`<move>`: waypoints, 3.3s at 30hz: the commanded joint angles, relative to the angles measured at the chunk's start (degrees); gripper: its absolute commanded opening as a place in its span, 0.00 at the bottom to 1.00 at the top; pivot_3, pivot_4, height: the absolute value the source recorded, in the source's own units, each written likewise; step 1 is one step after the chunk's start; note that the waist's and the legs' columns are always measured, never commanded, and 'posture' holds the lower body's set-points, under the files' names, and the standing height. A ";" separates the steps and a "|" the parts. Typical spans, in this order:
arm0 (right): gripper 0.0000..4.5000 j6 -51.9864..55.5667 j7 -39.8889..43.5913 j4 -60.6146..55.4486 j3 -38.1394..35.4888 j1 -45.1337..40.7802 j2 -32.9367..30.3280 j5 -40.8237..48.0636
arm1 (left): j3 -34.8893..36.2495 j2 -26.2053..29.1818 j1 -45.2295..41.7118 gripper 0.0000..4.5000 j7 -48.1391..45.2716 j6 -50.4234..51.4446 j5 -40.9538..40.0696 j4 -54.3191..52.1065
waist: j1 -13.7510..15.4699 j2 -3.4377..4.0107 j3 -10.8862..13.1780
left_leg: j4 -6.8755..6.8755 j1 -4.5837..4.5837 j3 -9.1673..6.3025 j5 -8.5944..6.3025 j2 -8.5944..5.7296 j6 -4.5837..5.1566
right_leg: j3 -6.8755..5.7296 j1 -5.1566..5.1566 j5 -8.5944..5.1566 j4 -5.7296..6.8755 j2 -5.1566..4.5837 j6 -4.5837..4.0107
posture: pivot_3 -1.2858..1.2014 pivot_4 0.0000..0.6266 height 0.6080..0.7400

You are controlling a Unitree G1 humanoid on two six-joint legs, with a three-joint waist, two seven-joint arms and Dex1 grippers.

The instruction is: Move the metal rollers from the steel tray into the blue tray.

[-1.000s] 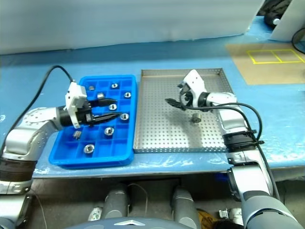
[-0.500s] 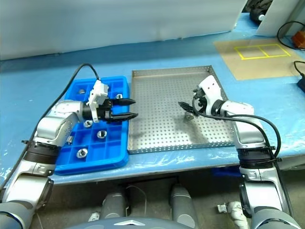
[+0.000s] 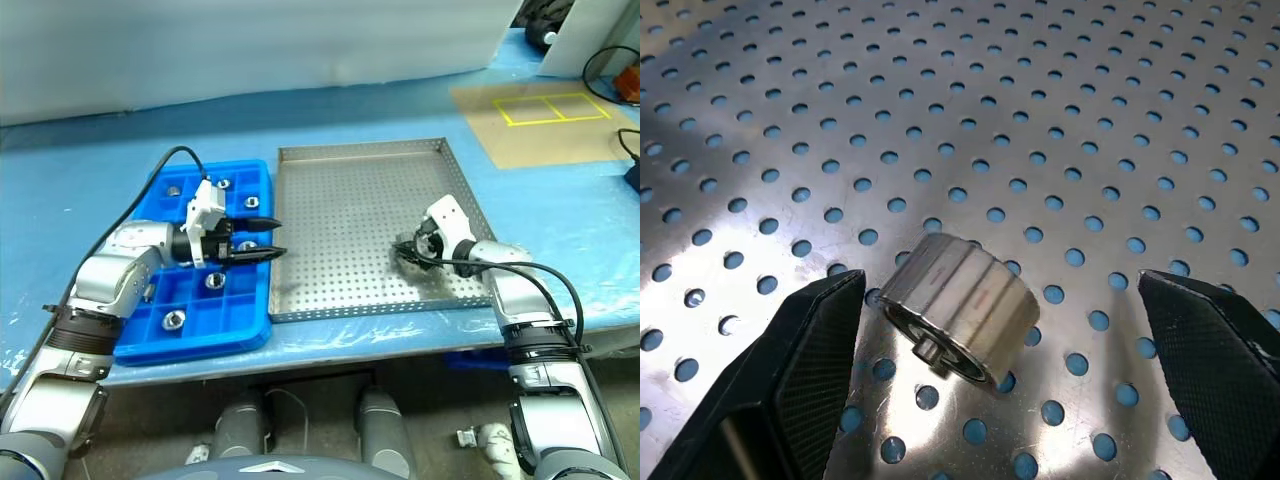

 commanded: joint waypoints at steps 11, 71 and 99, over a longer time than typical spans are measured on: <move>0.70 -3.71 -0.42 0.27 0.85 -0.52 0.04 -1.02 | 1.52 1.09 0.29 0.69 0.28 -0.68 0.05 -1.84 | 0.01 0.00 0.00 | -0.01 0.00 0.00 -0.01 0.01 0.01 | -0.01 0.00 0.00 -0.01 0.00 0.00 | 0.41 0.24 1.00; 0.40 -7.01 36.15 6.62 25.44 -21.60 24.10 3.08 | 34.98 11.23 47.96 0.69 22.14 18.65 -19.24 -49.51 | 8.89 -0.02 0.03 | -0.34 -0.25 -0.23 0.00 0.10 -0.07 | -0.31 -0.23 -0.09 -0.07 -0.03 0.04 | 0.68 0.24 1.00; 0.85 -4.20 29.71 2.68 19.53 -19.95 19.06 3.07 | 21.57 14.80 31.90 0.69 17.40 14.40 -15.54 -36.08 | 9.16 -0.03 0.01 | -0.27 -0.22 -0.24 0.02 0.05 -0.10 | -0.24 -0.22 -0.09 0.00 -0.01 0.07 | 0.59 0.24 1.00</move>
